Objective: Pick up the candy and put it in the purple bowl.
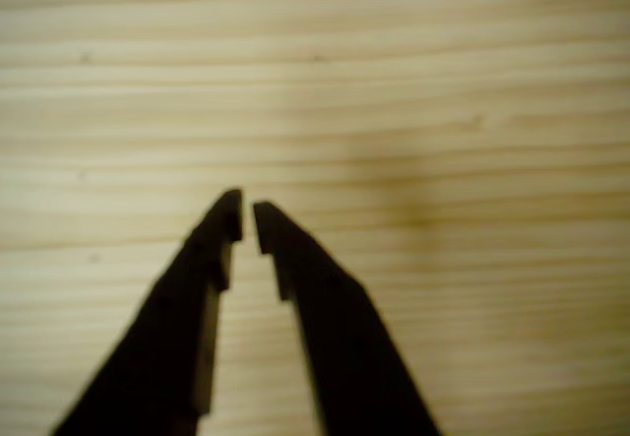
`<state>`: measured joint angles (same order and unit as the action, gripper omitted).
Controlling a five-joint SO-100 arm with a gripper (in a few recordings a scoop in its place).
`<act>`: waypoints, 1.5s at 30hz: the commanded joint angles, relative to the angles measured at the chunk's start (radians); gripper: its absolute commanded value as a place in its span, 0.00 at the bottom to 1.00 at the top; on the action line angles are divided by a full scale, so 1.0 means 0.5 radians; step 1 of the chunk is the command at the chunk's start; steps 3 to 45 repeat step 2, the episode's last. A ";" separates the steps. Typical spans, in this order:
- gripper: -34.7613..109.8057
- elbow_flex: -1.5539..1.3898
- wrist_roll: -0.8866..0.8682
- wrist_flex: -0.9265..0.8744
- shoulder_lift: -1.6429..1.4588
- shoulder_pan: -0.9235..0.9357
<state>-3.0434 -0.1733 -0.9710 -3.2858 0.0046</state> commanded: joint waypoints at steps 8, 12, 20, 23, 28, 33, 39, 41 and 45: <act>0.24 0.031 0.006 0.028 -0.028 0.009; 0.24 0.031 0.006 0.028 -0.028 0.009; 0.24 0.031 0.006 0.028 -0.028 0.009; 0.24 0.031 0.006 0.028 -0.028 0.009; 0.24 0.031 0.006 0.028 -0.028 0.009; 0.24 0.031 0.006 0.028 -0.028 0.009; 0.24 0.031 0.006 0.028 -0.028 0.009; 0.24 0.031 0.006 0.028 -0.028 0.009; 0.24 0.031 0.006 0.028 -0.028 0.009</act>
